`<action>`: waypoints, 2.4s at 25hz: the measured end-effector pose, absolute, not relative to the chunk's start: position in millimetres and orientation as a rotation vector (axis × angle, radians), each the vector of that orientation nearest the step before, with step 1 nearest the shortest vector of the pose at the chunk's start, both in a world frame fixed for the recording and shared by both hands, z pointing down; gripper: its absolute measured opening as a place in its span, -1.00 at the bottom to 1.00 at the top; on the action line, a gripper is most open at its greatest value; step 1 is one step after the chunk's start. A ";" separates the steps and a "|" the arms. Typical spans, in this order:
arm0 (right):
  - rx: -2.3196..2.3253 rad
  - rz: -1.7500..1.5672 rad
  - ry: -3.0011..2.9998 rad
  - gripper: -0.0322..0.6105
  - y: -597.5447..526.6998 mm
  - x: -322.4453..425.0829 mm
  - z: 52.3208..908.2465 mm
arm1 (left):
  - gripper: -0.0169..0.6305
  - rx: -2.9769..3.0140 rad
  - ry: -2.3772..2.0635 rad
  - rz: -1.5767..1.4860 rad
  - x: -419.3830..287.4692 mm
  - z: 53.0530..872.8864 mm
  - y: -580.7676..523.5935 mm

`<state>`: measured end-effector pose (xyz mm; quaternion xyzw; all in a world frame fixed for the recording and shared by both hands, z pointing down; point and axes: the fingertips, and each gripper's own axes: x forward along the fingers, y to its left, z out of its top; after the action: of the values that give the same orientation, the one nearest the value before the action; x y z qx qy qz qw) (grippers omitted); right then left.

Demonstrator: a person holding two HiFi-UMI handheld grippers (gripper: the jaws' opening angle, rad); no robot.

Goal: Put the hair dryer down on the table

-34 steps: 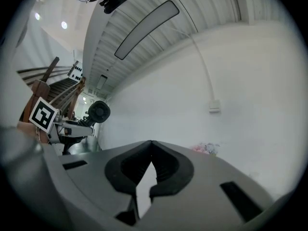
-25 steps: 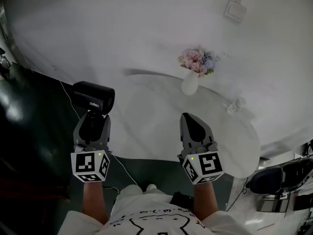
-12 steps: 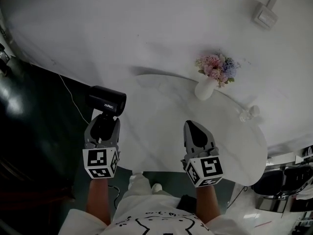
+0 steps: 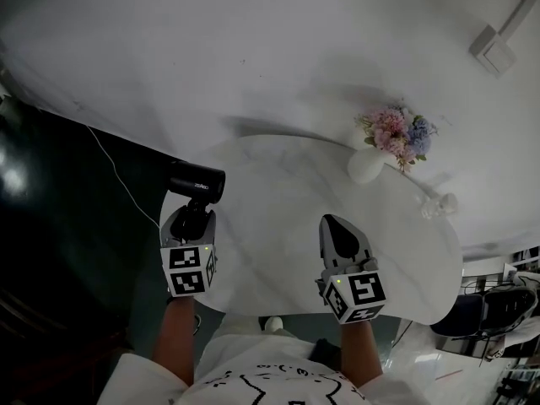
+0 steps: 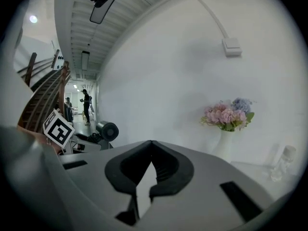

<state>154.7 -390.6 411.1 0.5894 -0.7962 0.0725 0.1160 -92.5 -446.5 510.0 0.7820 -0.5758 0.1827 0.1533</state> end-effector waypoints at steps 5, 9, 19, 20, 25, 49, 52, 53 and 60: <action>1.736 0.270 -2.287 -0.89 -412.4 150.7 427.6 | -0.15 2.191 -1.584 0.637 -95.7 546.5 -468.7; 1.721 0.299 -2.251 -0.89 -423.3 145.7 440.8 | -0.15 2.141 -1.527 0.700 -94.3 574.0 -480.4; 1.694 0.348 -2.184 -0.89 -434.4 137.9 465.1 | -0.15 2.054 -1.445 0.814 -96.3 621.6 -493.1; 1.693 0.348 -2.181 -0.89 -435.0 136.7 466.0 | -0.15 2.047 -1.440 0.823 -96.3 624.2 -492.8; 1.682 0.349 -2.169 -0.89 -435.8 133.0 469.3 | -0.15 2.017 -1.426 0.867 -93.1 634.5 -493.6; 1.649 0.292 -2.210 -0.89 -423.7 131.2 452.8 | -0.06 1.992 -1.550 0.890 -94.3 632.6 -495.6; 1.662 0.277 -2.228 -0.89 -419.2 139.5 443.6 | 0.01 1.993 -1.552 0.834 -91.9 624.9 -487.1; 1.668 0.273 -2.233 -0.89 -417.6 142.8 440.5 | 0.02 1.990 -1.559 0.826 -91.3 621.8 -483.3; 1.664 0.227 -2.278 -0.89 -406.9 158.2 420.1 | 0.02 2.020 -1.638 0.764 -90.0 584.9 -464.9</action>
<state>158.2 -406.9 420.1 0.5809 -0.7952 0.0793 0.1548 -90.0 -464.9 584.9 0.7279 -0.5904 0.2755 0.2139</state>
